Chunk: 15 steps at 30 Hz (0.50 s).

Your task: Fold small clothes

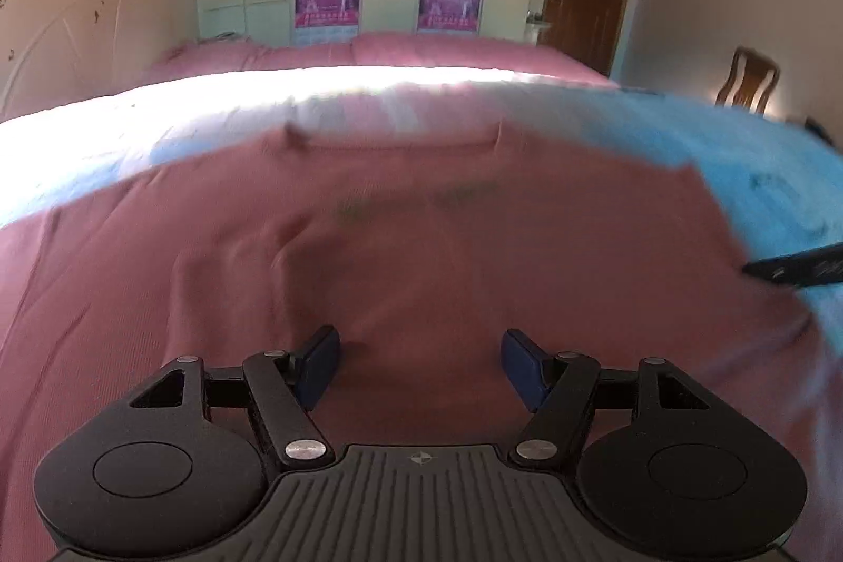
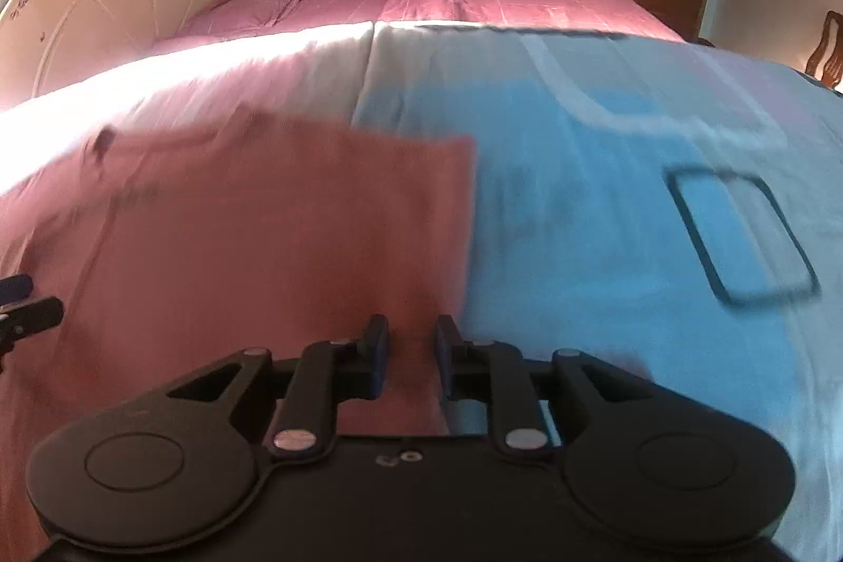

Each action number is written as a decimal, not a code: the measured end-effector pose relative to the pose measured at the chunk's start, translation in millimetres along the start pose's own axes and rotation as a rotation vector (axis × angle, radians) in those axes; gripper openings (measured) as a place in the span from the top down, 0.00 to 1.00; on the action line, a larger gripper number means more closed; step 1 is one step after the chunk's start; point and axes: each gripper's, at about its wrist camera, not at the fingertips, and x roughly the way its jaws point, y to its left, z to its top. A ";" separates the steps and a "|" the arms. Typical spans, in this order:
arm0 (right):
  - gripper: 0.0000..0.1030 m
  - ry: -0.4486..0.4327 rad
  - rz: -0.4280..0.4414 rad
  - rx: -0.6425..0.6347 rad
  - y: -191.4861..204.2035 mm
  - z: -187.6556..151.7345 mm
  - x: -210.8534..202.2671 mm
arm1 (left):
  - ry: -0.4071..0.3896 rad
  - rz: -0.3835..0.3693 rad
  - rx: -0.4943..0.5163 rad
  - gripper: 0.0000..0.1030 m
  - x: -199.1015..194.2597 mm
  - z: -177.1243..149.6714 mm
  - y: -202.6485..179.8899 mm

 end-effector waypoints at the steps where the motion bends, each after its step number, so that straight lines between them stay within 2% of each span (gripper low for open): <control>1: 0.77 0.006 0.010 0.018 -3.0 -6.0 -4.9 | -0.009 -0.002 0.001 0.35 -6.1 -3.1 0.1; 3: 0.77 -0.001 0.014 0.059 -6.8 -8.3 -13.7 | -0.022 0.002 -0.005 0.35 -16.9 -4.0 0.5; 5: 0.77 -0.062 0.014 0.071 -4.1 -8.7 -32.0 | -0.040 0.007 -0.010 0.35 -23.3 -4.9 5.1; 7: 0.77 -0.102 0.043 0.064 4.0 -14.1 -43.5 | -0.002 -0.001 -0.007 0.35 -15.8 -5.8 6.6; 9: 0.82 -0.012 0.015 0.027 8.0 -24.0 -26.2 | 0.004 0.008 0.032 0.35 -15.6 -2.9 3.9; 12: 0.83 -0.036 0.007 0.040 7.1 -29.5 -36.1 | 0.020 -0.001 0.025 0.34 -14.0 1.4 5.0; 15: 0.78 -0.052 -0.014 0.097 -6.3 -35.0 -47.0 | 0.016 -0.010 0.026 0.35 -14.1 -2.5 7.9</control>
